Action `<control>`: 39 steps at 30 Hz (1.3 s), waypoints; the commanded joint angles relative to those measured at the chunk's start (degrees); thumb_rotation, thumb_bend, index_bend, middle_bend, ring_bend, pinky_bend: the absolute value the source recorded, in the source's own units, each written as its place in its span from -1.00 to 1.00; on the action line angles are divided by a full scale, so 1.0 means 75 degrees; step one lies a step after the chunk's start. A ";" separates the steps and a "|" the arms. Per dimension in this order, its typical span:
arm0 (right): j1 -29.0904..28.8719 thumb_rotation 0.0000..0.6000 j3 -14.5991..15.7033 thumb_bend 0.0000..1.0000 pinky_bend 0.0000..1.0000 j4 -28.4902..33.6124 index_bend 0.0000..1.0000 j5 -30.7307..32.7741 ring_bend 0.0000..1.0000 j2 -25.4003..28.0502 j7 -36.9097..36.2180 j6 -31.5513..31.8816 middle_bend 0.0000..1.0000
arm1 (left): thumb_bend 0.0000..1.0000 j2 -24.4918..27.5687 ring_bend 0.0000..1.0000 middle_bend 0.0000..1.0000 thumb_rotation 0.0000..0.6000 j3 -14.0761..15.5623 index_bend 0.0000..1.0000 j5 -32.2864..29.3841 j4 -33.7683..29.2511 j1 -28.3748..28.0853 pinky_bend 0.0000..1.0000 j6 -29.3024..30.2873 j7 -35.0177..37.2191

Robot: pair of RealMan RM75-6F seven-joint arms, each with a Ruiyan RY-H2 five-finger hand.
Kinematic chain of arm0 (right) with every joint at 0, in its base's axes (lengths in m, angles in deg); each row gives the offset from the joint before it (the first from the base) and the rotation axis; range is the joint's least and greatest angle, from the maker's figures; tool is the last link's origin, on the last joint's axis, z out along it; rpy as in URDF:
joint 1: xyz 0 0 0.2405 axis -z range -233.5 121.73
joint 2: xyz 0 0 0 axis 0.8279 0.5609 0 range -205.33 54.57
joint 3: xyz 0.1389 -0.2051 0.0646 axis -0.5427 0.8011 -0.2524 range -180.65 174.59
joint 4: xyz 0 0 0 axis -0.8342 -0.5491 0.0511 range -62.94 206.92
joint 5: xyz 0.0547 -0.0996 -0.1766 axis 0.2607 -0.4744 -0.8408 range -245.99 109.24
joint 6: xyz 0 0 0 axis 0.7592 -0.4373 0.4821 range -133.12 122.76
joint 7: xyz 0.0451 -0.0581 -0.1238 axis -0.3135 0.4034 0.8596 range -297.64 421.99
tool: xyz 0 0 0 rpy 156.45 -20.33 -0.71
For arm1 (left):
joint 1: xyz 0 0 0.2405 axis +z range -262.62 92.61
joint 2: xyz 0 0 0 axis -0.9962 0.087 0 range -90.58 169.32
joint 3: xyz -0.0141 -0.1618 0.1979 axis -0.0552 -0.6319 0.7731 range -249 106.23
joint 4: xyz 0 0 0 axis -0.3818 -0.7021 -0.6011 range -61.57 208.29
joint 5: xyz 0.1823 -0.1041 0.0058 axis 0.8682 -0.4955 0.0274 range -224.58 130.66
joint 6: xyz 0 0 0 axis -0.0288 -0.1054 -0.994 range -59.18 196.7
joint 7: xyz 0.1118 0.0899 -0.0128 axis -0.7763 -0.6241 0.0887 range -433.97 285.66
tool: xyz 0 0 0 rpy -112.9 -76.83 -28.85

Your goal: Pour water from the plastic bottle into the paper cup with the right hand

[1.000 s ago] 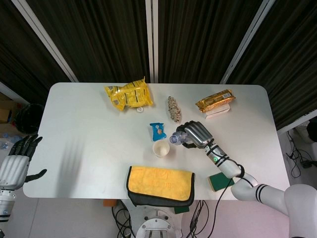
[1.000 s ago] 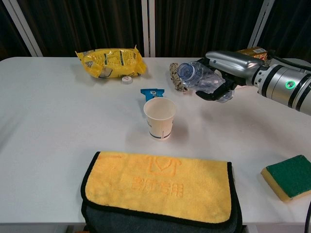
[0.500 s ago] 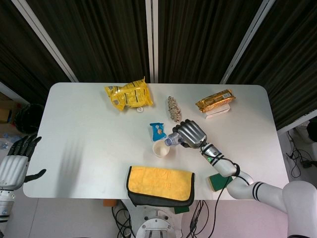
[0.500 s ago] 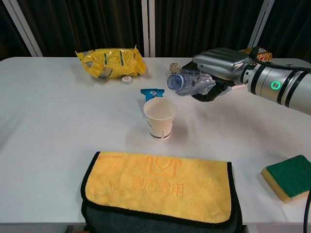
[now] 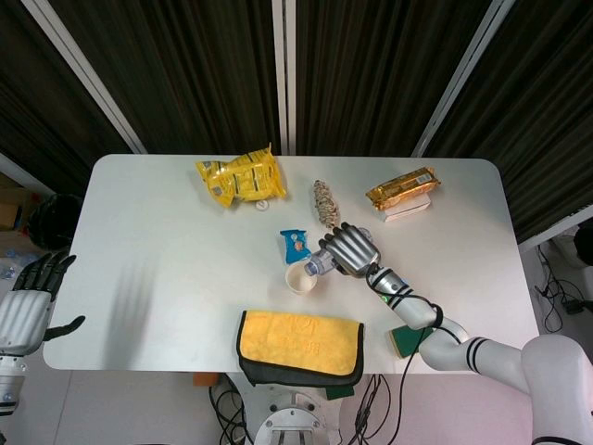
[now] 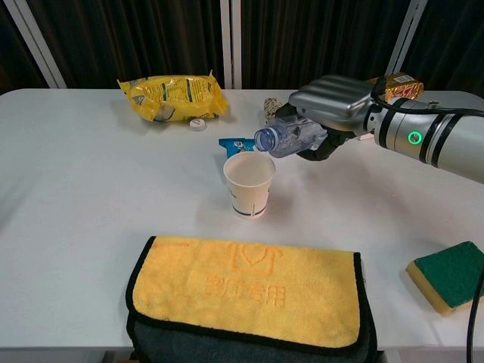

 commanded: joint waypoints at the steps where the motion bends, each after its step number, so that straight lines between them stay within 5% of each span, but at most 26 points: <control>1: -0.0052 1.00 0.0018 0.00 0.00 -0.0054 0.77 -0.0050 -0.02 -0.0027 0.0184 0.0029 0.27 | -0.82 -0.0005 -1.00 -0.87 1.00 0.0003 -0.83 -0.0003 0.0012 0.0003 -0.77 -0.0004 0.0014; 39: -0.0396 1.00 0.0023 0.00 0.00 -0.0190 0.76 0.0080 -0.02 -0.0112 0.1687 -0.0064 0.26 | -0.82 -0.0051 -1.00 -0.87 1.00 -0.0009 -0.83 -0.0029 0.0209 0.0046 -0.77 0.0017 0.0224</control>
